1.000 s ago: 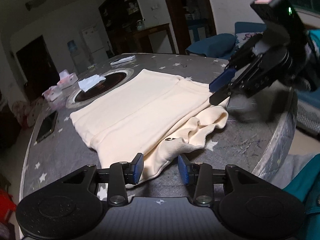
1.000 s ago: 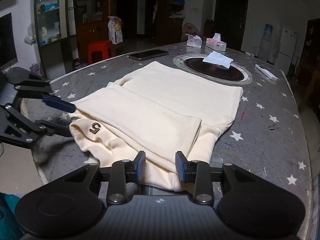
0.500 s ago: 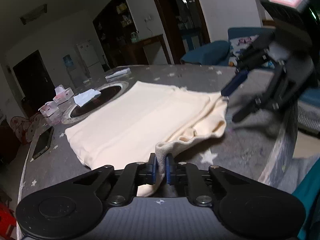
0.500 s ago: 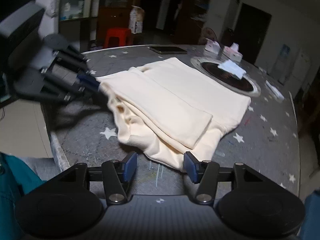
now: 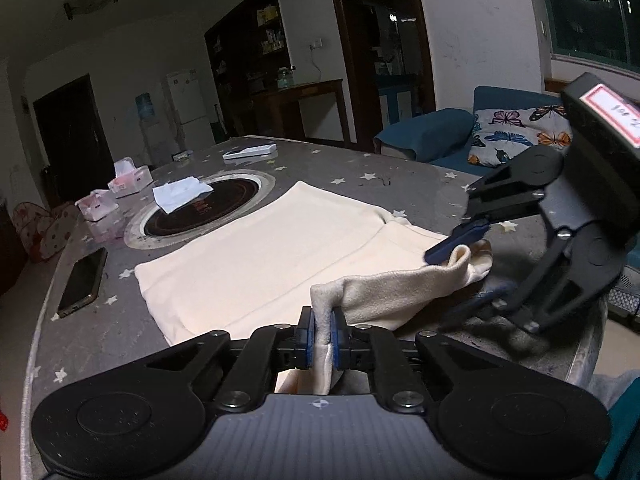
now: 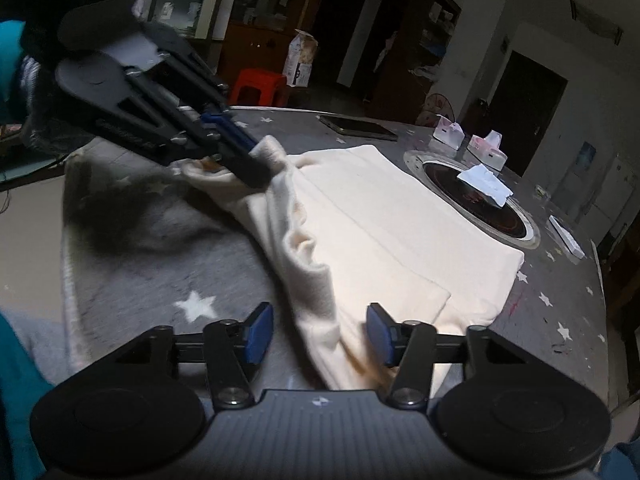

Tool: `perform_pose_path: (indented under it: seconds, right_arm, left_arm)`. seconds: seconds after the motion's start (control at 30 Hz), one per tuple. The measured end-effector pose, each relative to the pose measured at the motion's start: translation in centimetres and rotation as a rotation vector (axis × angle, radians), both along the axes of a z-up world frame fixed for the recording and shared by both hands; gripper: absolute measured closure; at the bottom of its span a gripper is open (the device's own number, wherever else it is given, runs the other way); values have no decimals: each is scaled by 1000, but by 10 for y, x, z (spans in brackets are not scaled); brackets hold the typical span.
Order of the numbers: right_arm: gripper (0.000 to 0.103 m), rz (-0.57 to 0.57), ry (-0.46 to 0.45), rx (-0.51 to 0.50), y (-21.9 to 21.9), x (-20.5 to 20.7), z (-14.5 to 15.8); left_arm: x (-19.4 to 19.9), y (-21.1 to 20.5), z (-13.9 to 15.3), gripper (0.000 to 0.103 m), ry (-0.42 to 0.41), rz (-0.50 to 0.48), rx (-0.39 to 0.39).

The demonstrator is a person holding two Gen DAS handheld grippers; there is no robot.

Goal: Fold clothes

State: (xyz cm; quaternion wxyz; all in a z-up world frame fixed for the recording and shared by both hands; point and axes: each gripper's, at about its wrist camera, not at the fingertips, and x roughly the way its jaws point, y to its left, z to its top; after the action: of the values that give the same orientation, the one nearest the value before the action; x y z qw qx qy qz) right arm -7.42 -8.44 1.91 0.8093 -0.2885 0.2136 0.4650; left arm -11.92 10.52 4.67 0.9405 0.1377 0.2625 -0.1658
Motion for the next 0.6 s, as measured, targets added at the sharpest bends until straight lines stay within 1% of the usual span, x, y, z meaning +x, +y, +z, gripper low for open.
perform_pose_path:
  seconds: [0.03, 0.07, 0.1, 0.13, 0.2, 0.27, 0.3, 0.33, 0.37, 0.47, 0.6]
  right_arm:
    - [60, -5, 14, 2, 1, 4, 0]
    - [74, -8, 32, 4, 2, 7, 0]
    - [79, -11, 49, 6, 2, 10, 0]
    - [79, -14, 74, 15, 2, 14, 1]
    - [84, -20, 109, 30, 0, 19, 4]
    - [86, -28, 133, 40, -1, 23, 7]
    - [86, -32, 142, 46, -1, 25, 8]
    - [86, -35, 151, 51, -2, 26, 9]
    - [86, -38, 160, 57, -2, 28, 11]
    - [86, -50, 180, 72, -3, 32, 14]
    - [86, -56, 184, 82, -2, 35, 16]
  left_arm:
    - [1, 1, 0, 94, 2, 1, -3]
    - [-1, 1, -2, 91, 1, 1, 6]
    - [-4, 1, -3, 91, 1, 2, 14]
    - [-6, 1, -5, 90, 0, 2, 23]
    - [-11, 1, -9, 87, 0, 3, 40]
    - [-16, 1, -12, 77, -1, 4, 57]
    - [-19, 1, -14, 74, -2, 4, 66]
    - [-21, 1, -16, 67, -2, 5, 74]
    - [-24, 1, -18, 64, -3, 5, 83]
    - [-31, 1, -23, 63, -4, 7, 110]
    - [-37, 1, -32, 63, -15, 7, 190]
